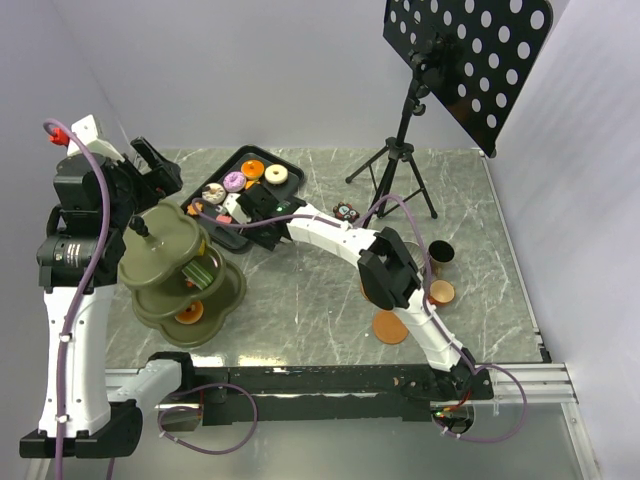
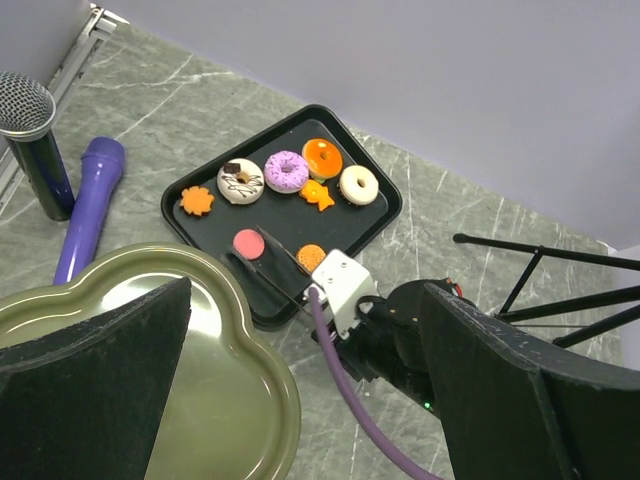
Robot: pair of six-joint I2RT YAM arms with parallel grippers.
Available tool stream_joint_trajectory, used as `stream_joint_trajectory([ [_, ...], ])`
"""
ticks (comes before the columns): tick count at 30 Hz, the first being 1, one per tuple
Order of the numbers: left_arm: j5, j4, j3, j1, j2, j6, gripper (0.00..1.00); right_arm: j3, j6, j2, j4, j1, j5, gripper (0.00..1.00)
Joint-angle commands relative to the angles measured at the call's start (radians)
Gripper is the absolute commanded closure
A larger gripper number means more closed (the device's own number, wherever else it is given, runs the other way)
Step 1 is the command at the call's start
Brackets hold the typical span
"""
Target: Serve the afternoon tea
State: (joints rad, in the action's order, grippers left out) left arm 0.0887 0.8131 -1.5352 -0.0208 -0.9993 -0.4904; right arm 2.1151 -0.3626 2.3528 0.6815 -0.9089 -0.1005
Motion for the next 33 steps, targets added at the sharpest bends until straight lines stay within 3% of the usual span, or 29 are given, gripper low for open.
stream_joint_trajectory([
  [1,-0.026,-0.025,-0.009,0.004,-0.002,0.012,0.00,0.040,-0.019,0.010,-0.011,0.007,-0.028,0.52],
  [11,-0.030,-0.028,-0.009,0.004,-0.007,0.010,0.00,0.034,-0.013,-0.003,-0.033,0.008,-0.111,0.64],
  [15,-0.023,-0.031,-0.014,0.004,-0.010,0.006,0.00,-0.039,0.033,-0.073,-0.101,0.022,-0.114,0.68],
  [22,0.006,-0.034,-0.019,0.004,0.004,-0.004,0.00,-0.164,0.074,-0.213,-0.195,0.039,0.001,0.68],
  [33,0.014,-0.049,-0.008,0.004,0.008,-0.023,0.00,-0.334,0.119,-0.398,-0.244,0.039,0.044,0.69],
])
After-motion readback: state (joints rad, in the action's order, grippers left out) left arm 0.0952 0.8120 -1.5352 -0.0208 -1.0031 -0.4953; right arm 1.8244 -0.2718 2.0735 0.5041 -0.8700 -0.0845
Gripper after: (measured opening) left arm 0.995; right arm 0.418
